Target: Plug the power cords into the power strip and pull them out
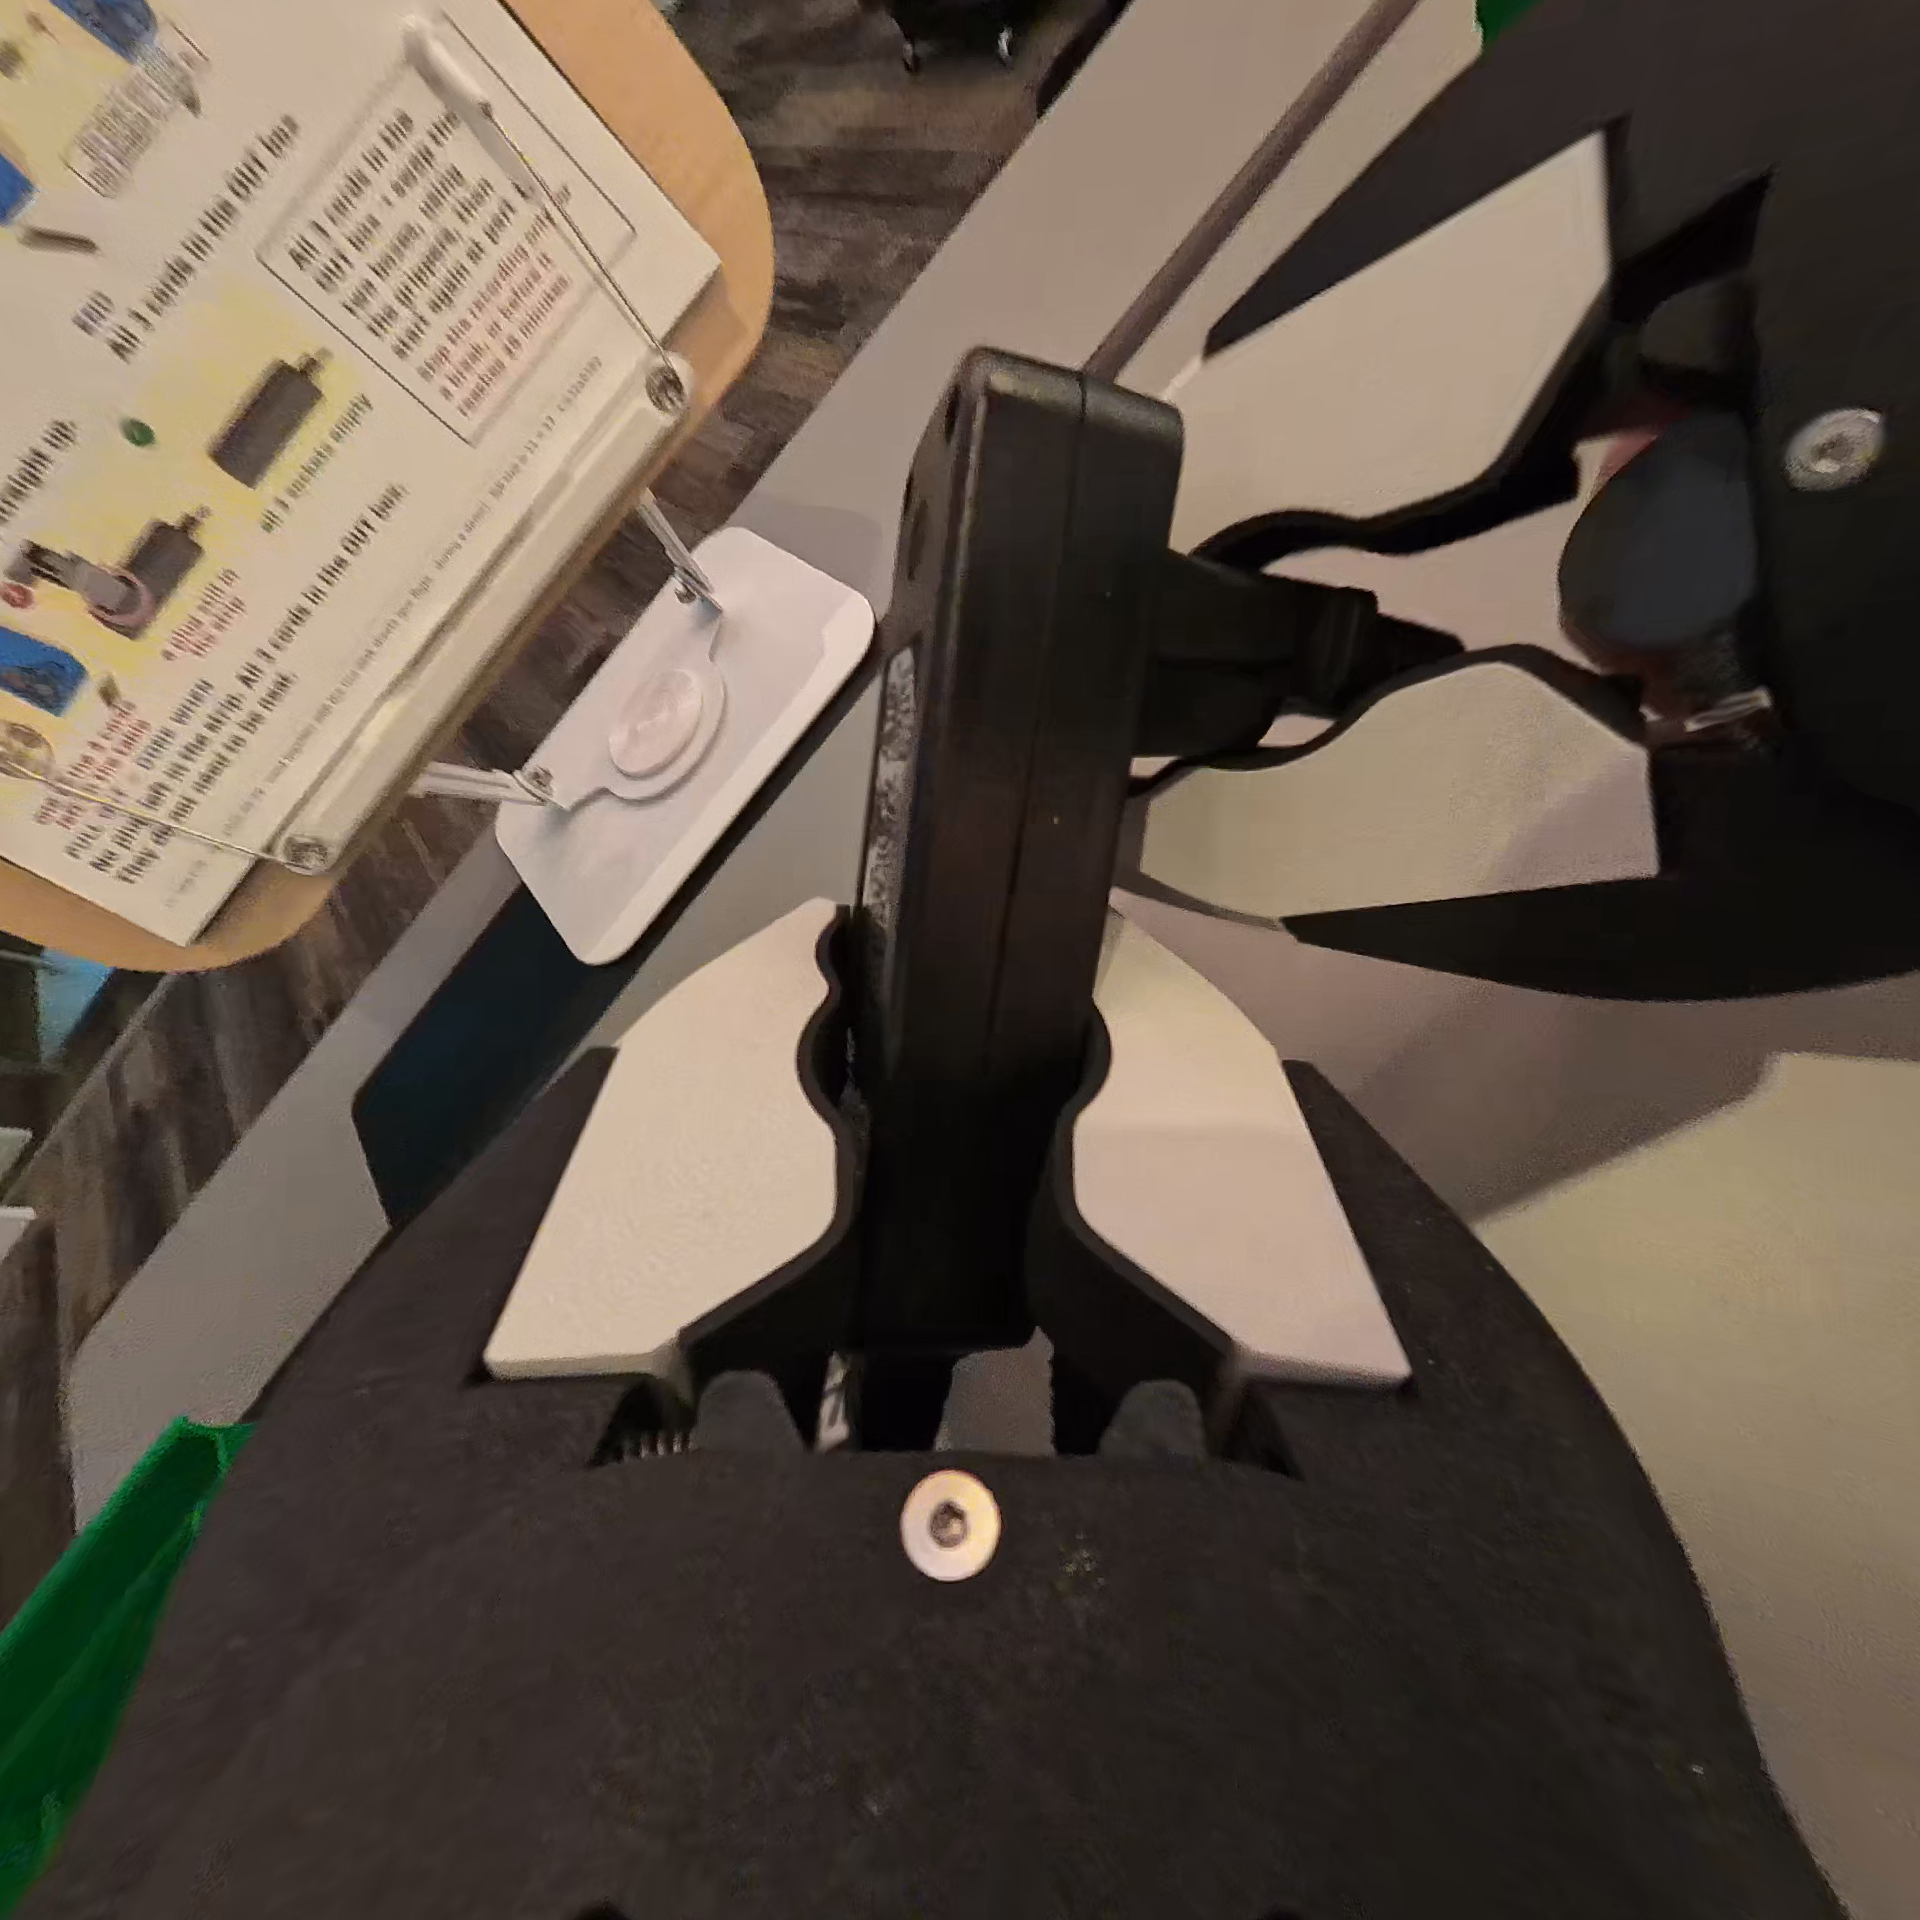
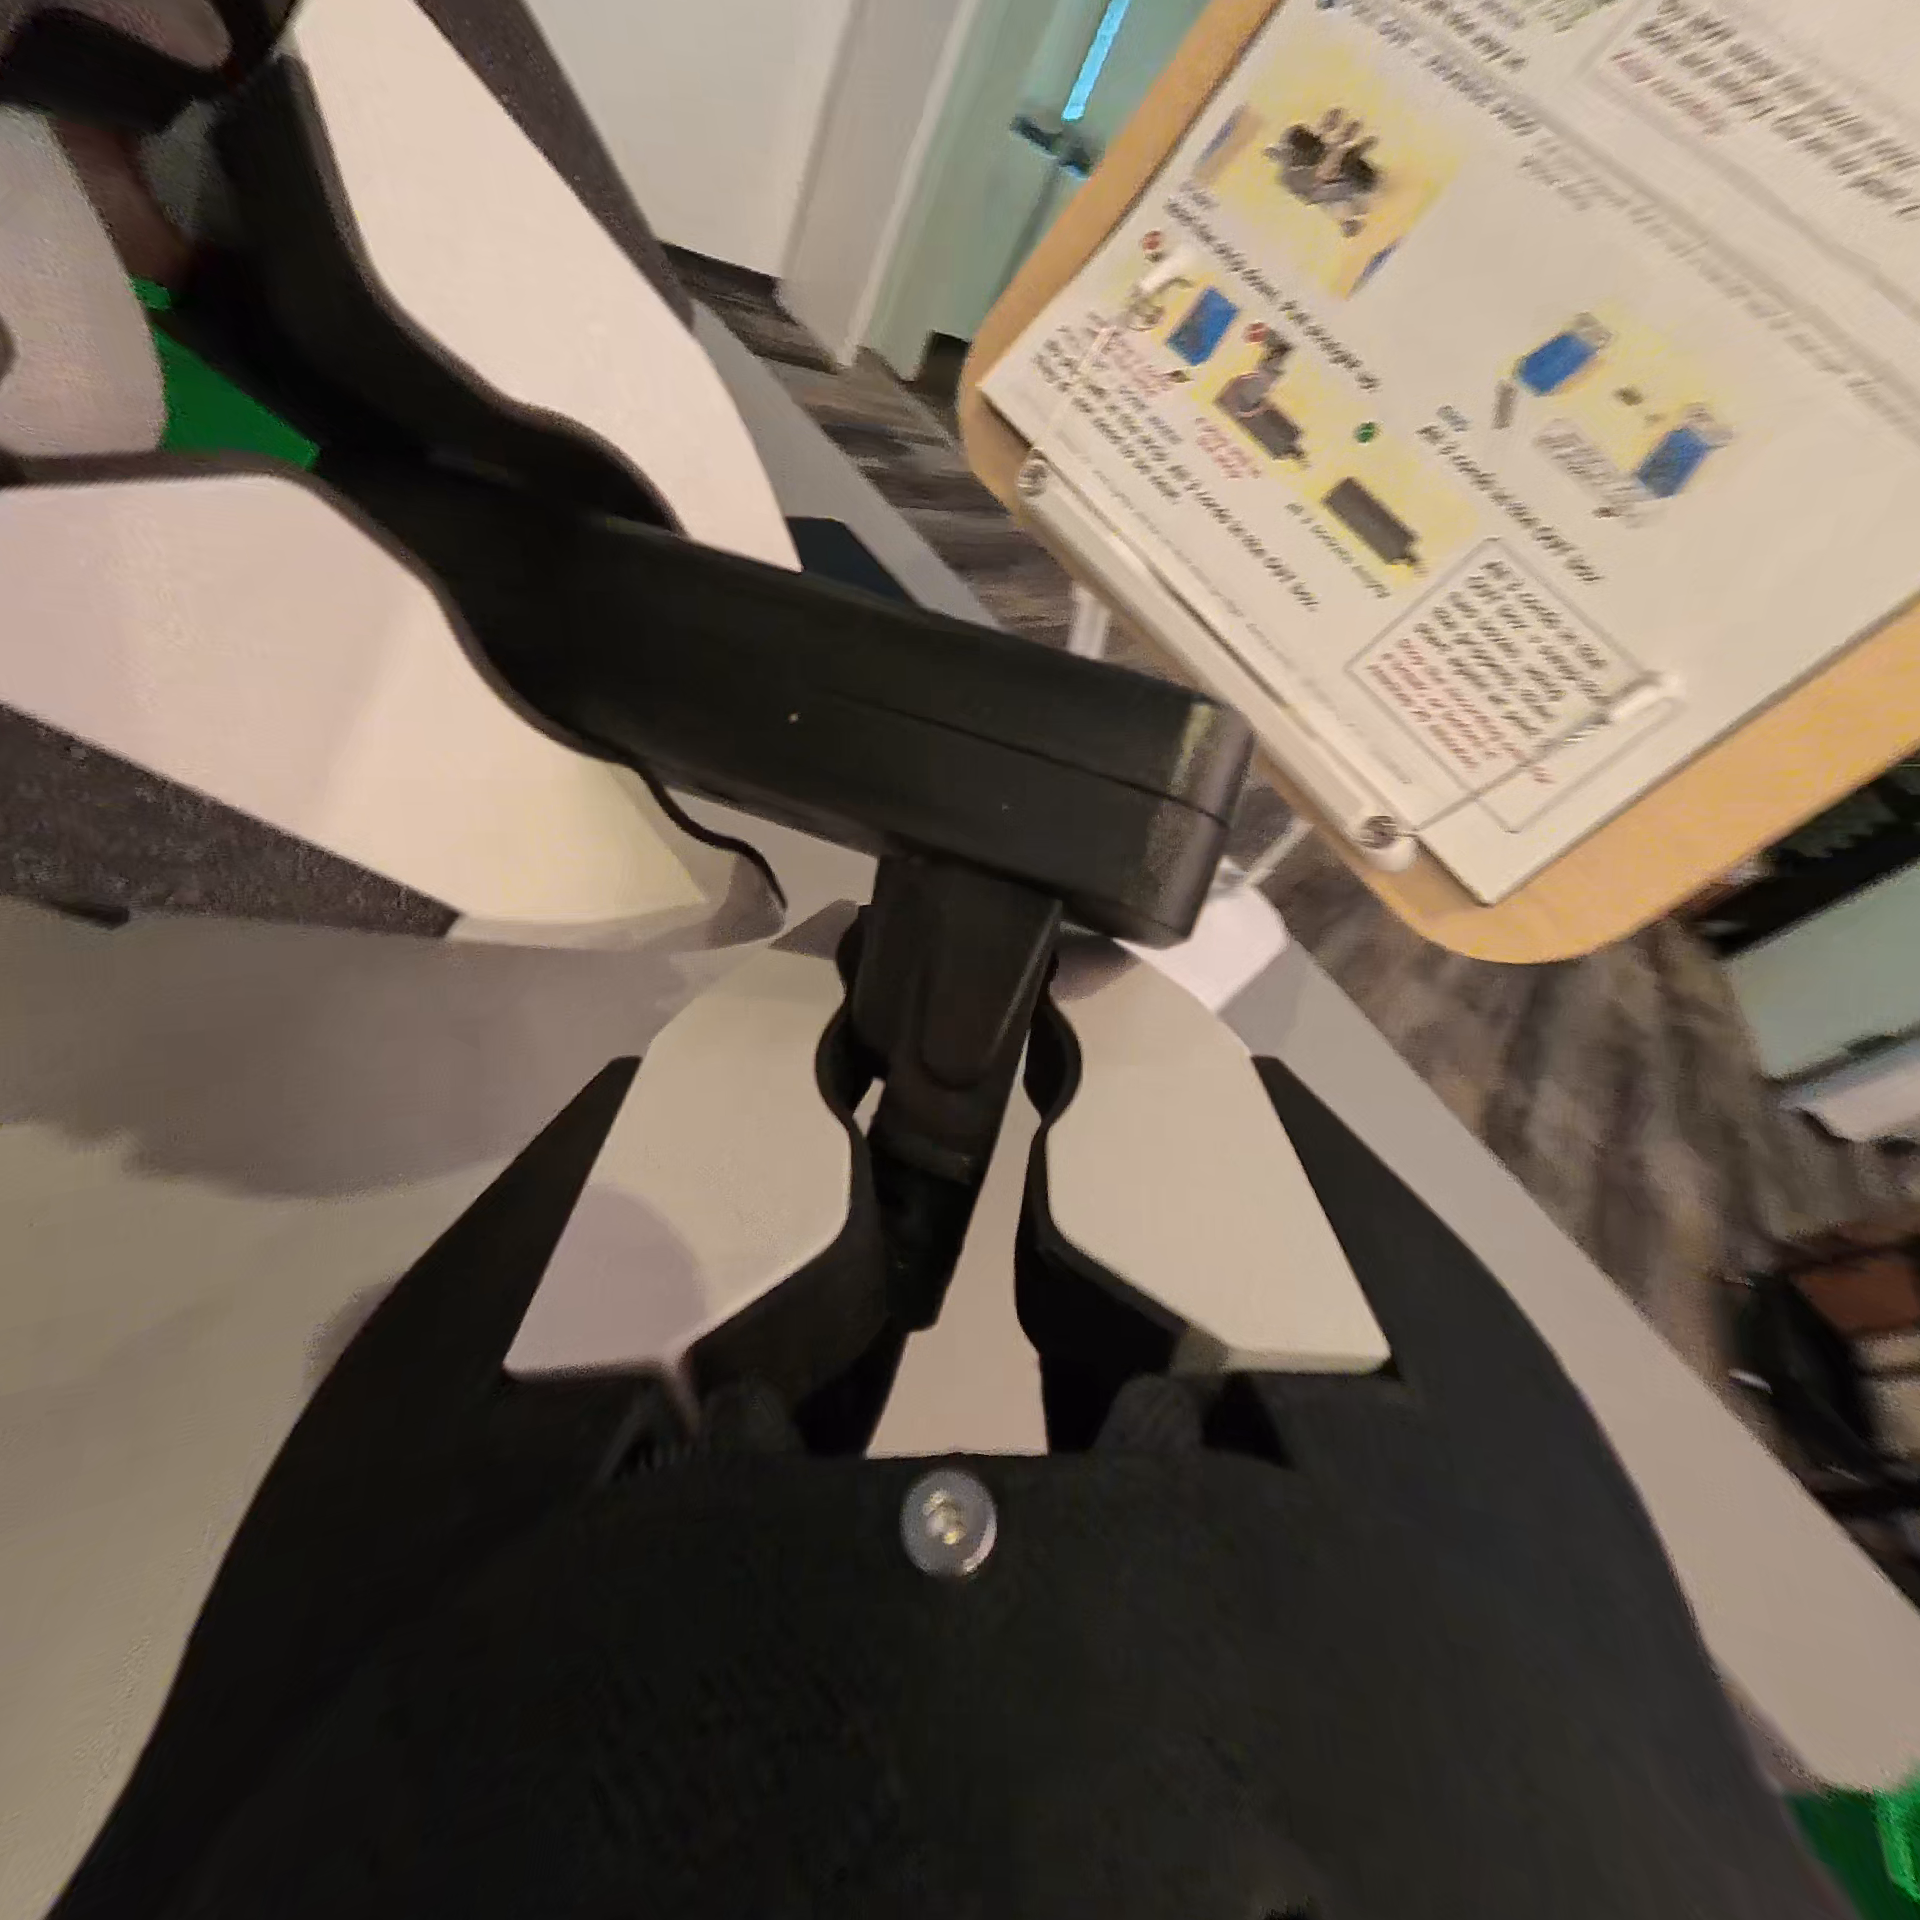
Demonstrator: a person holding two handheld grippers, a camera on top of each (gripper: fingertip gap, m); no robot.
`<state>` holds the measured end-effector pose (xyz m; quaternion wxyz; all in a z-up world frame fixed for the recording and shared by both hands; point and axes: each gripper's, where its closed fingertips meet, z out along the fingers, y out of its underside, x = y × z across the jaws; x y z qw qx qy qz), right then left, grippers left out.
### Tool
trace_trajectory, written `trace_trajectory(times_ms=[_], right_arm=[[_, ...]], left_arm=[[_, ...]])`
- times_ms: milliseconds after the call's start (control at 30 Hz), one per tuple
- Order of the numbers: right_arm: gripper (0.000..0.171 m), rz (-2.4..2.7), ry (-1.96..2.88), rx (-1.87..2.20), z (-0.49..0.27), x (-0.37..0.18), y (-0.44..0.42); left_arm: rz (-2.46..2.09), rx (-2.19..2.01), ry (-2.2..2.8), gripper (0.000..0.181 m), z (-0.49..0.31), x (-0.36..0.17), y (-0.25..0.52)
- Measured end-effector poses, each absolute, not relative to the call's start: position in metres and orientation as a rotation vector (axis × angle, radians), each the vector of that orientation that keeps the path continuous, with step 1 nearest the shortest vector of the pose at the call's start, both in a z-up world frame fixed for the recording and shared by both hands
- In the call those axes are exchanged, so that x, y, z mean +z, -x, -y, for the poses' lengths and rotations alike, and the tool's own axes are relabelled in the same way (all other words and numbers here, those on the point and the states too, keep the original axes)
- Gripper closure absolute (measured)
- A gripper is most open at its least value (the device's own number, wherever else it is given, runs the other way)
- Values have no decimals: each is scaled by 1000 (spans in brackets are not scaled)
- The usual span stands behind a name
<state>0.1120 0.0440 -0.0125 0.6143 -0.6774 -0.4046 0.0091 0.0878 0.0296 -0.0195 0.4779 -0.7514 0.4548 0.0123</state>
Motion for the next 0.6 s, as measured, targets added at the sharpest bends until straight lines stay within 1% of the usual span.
trace_trajectory(times_ms=[100,167,200,267,433,467,600], right_arm=[[146,929,1509,-220,-53,-12,-124],[147,900,1521,-250,-57,-11,-130],[145,881,1521,-243,-58,-9,-132],[133,818,1501,-243,-60,1,-138],[132,786,1359,-376,-51,29,-148],[127,780,1354,-404,-50,33,-150],[125,838,1231,-641,-43,48,-152]], left_arm=[[-1078,87,1828,146,-34,-22,-92],[-1054,91,1804,146,-33,-19,-98],[-1041,65,1776,146,-32,-16,-103],[-999,50,1746,147,-30,-8,-108],[-945,-56,1727,147,-24,2,-115],[-932,-66,1730,146,-23,4,-115],[-909,-93,1717,147,-21,11,-114]])
